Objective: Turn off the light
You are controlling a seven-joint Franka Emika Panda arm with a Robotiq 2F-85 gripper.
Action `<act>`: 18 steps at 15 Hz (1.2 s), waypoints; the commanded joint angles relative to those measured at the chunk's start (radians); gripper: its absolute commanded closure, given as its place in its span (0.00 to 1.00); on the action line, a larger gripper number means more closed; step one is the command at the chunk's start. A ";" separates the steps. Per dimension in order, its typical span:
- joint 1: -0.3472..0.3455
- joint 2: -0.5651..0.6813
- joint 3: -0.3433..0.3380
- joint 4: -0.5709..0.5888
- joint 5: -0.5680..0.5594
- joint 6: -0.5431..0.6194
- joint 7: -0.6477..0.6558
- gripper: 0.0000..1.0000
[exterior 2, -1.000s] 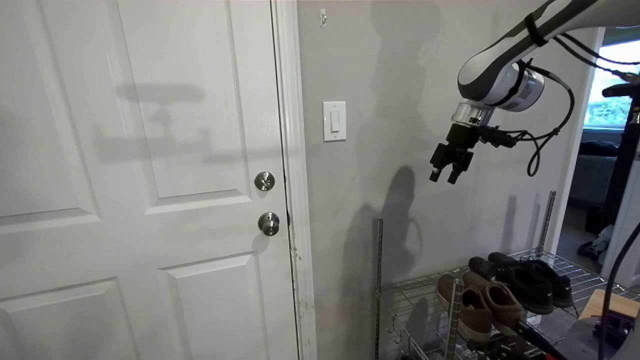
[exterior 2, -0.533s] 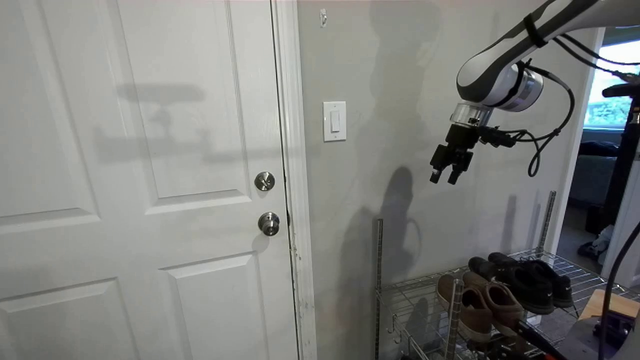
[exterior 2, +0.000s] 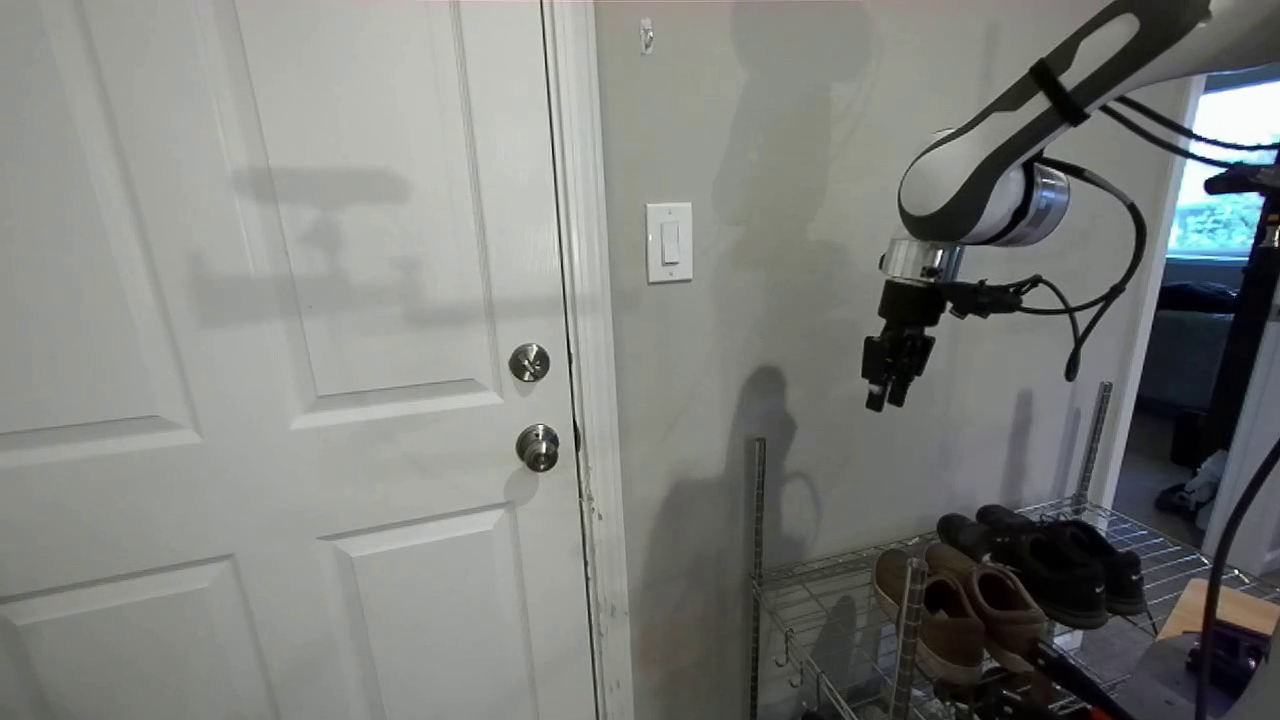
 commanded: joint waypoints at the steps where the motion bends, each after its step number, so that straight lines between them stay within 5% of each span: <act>1: 0.002 0.023 0.058 -0.024 -0.053 0.049 0.037 0.72; 4: 0.017 0.048 0.097 -0.035 -0.077 0.163 0.031 0.93; 6: 0.021 0.076 0.126 -0.043 -0.110 0.272 0.050 0.97; 13: -0.004 0.211 0.208 -0.012 -0.285 0.531 0.211 0.96; 18: -0.057 0.189 0.237 -0.021 -0.483 0.694 0.402 0.96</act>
